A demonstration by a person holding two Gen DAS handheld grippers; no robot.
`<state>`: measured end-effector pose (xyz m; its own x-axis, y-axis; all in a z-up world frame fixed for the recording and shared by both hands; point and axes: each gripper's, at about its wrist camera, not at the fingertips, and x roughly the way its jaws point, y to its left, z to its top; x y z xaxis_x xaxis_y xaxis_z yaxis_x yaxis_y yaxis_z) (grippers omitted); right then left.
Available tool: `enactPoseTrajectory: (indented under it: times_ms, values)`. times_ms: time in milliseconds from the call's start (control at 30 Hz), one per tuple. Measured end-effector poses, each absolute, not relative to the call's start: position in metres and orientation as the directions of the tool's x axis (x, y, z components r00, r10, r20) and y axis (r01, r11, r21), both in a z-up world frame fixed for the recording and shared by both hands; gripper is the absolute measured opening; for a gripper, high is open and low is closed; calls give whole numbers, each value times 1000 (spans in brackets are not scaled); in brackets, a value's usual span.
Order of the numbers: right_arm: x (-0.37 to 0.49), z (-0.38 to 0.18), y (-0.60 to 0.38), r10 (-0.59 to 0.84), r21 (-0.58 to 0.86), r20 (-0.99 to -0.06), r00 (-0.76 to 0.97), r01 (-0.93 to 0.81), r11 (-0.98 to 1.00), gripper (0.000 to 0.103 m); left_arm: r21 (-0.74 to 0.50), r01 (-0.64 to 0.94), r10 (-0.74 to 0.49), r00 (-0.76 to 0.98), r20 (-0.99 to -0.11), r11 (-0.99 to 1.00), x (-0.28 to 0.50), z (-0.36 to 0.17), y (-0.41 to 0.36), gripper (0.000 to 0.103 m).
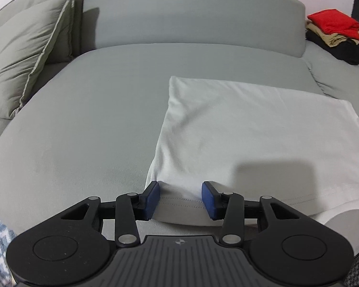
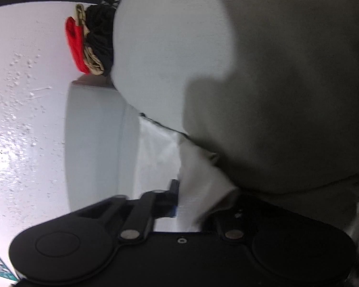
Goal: Fold clothes
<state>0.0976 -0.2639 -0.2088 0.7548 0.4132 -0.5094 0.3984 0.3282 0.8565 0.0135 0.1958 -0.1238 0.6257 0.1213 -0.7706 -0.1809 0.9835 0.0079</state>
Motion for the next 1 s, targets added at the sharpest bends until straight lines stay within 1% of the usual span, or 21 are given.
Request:
enactPoseTrajectory:
  times_ms: [67, 133, 200, 267, 300, 333, 433, 467, 500, 533, 600, 667, 800, 867, 900, 1000]
  values:
    - [103, -193, -256, 378, 806, -564, 734, 389, 446, 3, -4, -159, 99, 634, -767, 987, 10, -122, 200, 42]
    - [110, -173, -243, 321, 727, -622, 714, 374, 577, 3, -6, -139, 87, 647, -757, 990, 5, -119, 202, 42]
    - [115, -150, -227, 261, 645, -653, 711, 341, 684, 3, -10, -142, 89, 673, -734, 990, -2, -112, 203, 43]
    - [120, -124, -203, 201, 543, -656, 727, 269, 796, 3, -42, -162, 86, 708, -701, 986, -10, -105, 211, 44]
    - [120, -113, -187, 182, 489, -649, 738, 221, 844, 3, -63, -182, 90, 723, -685, 981, -14, -103, 217, 48]
    - [121, -102, -169, 167, 432, -639, 750, 171, 886, 3, -82, -210, 102, 735, -671, 974, -17, -102, 224, 48]
    - [119, -73, -113, 142, 240, -597, 789, 7, 971, 3, -229, -309, 90, 752, -653, 923, -26, -108, 253, 47]
    - [116, -66, -90, 148, 171, -577, 803, -58, 984, 3, -282, -340, 84, 758, -647, 897, -28, -110, 263, 46]
    - [112, -60, -67, 163, 109, -555, 816, -123, 986, 3, -327, -370, 83, 762, -642, 870, -31, -113, 271, 42]
    - [106, -56, -43, 184, 45, -534, 825, -190, 981, 3, -357, -400, 92, 764, -639, 844, -35, -115, 278, 41]
    - [95, -53, 4, 242, -67, -508, 827, -318, 946, 3, -396, -447, 113, 764, -635, 802, -41, -119, 288, 41]
    - [82, -60, 49, 296, -162, -507, 810, -427, 890, 3, -416, -473, 122, 761, -637, 777, -43, -122, 294, 41]
    - [77, -93, 115, 342, -220, -630, 697, -582, 783, 3, -441, -501, 122, 752, -648, 745, -43, -126, 301, 41]
    - [80, -114, 136, 330, -207, -705, 627, -628, 750, 3, -449, -508, 121, 749, -651, 735, -43, -127, 303, 41]
    - [80, -122, 141, 327, -197, -728, 602, -640, 742, 4, -450, -507, 120, 750, -650, 735, -43, -126, 302, 41]
    - [76, -126, 142, 326, -182, -733, 598, -633, 752, 4, -454, -500, 116, 755, -645, 737, -45, -125, 302, 41]
